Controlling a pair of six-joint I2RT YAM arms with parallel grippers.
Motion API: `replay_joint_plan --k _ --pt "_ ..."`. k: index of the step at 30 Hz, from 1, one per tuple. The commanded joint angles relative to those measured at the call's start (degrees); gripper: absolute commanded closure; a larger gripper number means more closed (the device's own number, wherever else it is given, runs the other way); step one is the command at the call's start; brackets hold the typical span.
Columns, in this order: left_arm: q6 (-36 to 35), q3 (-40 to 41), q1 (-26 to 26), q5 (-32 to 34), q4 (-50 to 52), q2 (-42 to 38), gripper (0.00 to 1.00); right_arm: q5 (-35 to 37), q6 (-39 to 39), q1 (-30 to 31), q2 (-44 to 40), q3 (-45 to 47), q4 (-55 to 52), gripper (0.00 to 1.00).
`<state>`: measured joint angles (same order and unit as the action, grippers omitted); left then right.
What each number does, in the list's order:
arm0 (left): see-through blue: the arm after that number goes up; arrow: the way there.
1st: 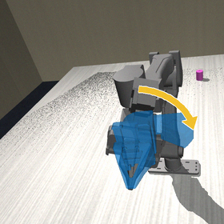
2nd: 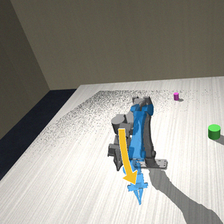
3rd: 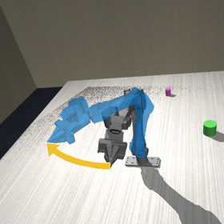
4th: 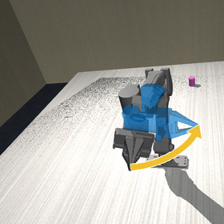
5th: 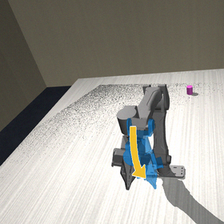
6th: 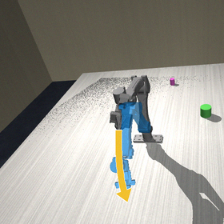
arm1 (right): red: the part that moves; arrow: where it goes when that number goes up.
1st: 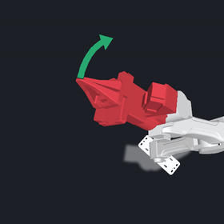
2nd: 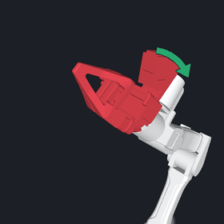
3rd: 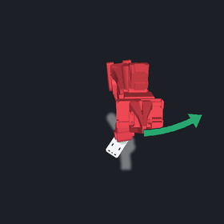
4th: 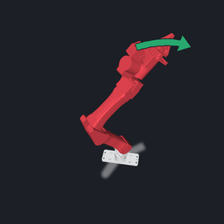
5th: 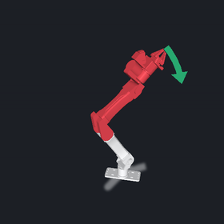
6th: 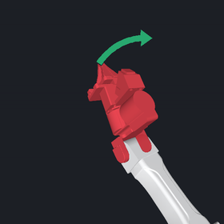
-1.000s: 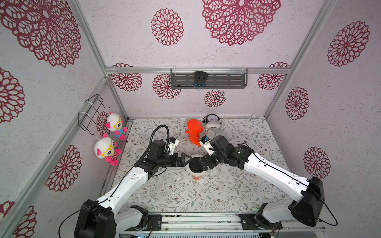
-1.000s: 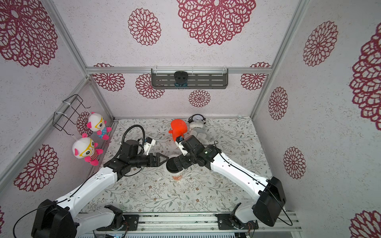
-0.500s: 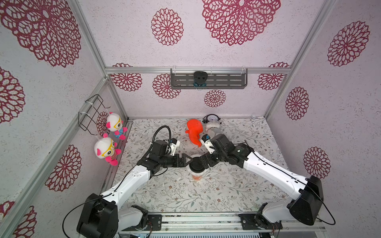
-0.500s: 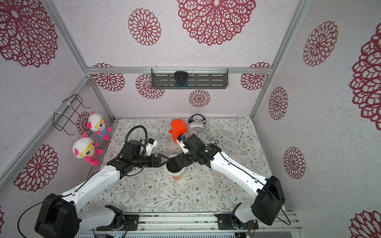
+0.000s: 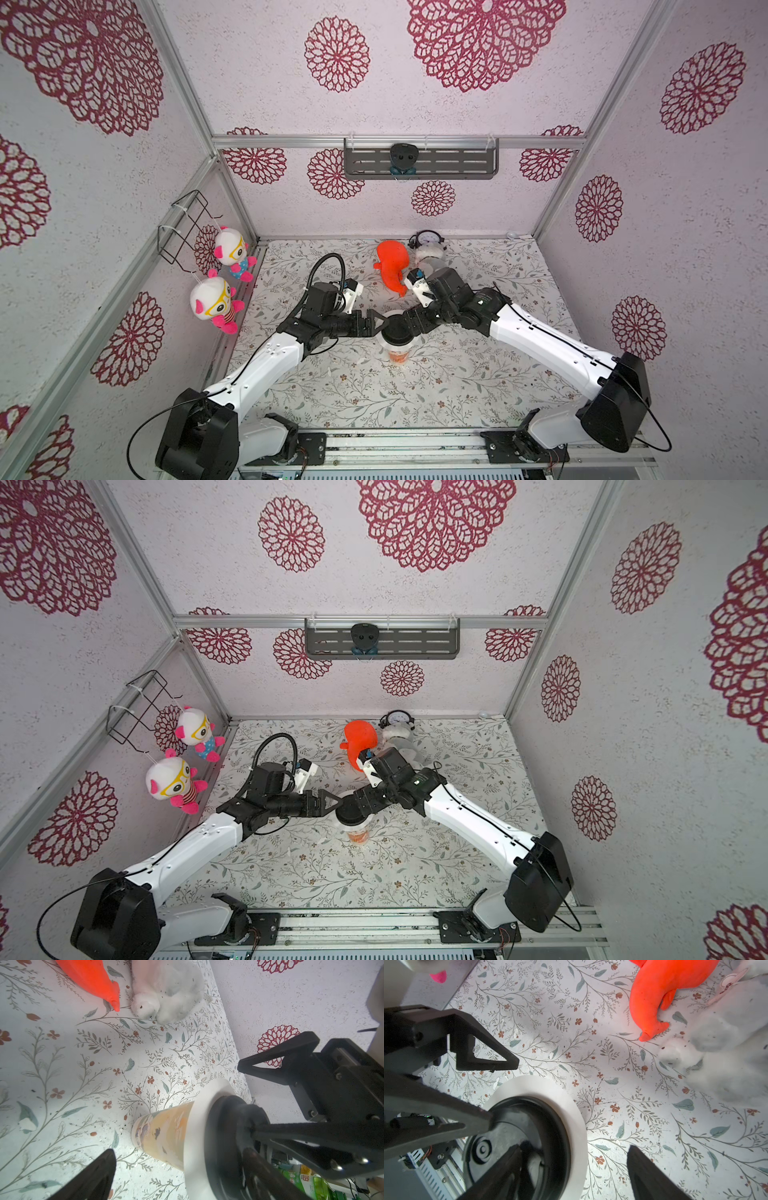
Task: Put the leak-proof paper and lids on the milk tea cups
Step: Secure the cup lid on the cup.
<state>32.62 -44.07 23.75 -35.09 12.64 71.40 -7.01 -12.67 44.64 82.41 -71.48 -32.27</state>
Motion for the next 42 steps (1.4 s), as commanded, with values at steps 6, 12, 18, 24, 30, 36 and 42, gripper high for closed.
replay_joint_plan --k 6,12,18,24,30,36,42 --pt "-0.09 0.75 0.25 -0.81 -3.41 1.31 0.02 -1.5 -0.91 -0.85 -2.8 5.39 2.95 0.2" --pt "0.61 0.74 0.25 -1.56 -4.93 2.92 0.02 -4.5 -2.08 -1.75 -4.52 9.77 7.89 0.22" --pt "0.74 0.74 0.29 -1.38 -4.92 2.71 0.02 -6.48 -3.11 -2.18 -4.41 12.48 10.99 0.27" --pt "0.74 0.91 0.25 -1.6 -5.11 2.87 0.01 -6.85 -3.28 -2.37 -3.96 12.96 11.18 0.29" --pt "0.69 1.25 0.28 -1.73 -5.2 2.87 0.02 -3.36 -2.17 -2.46 -3.89 12.76 7.49 0.32" --pt "0.81 1.62 0.26 -1.74 -4.91 2.13 0.03 -4.6 -1.32 -2.29 -3.46 12.88 6.8 0.37" --pt "1.99 1.97 0.25 -1.93 -5.01 -1.19 0.02 0.2 -0.39 -1.66 -3.2 11.39 3.64 0.38"
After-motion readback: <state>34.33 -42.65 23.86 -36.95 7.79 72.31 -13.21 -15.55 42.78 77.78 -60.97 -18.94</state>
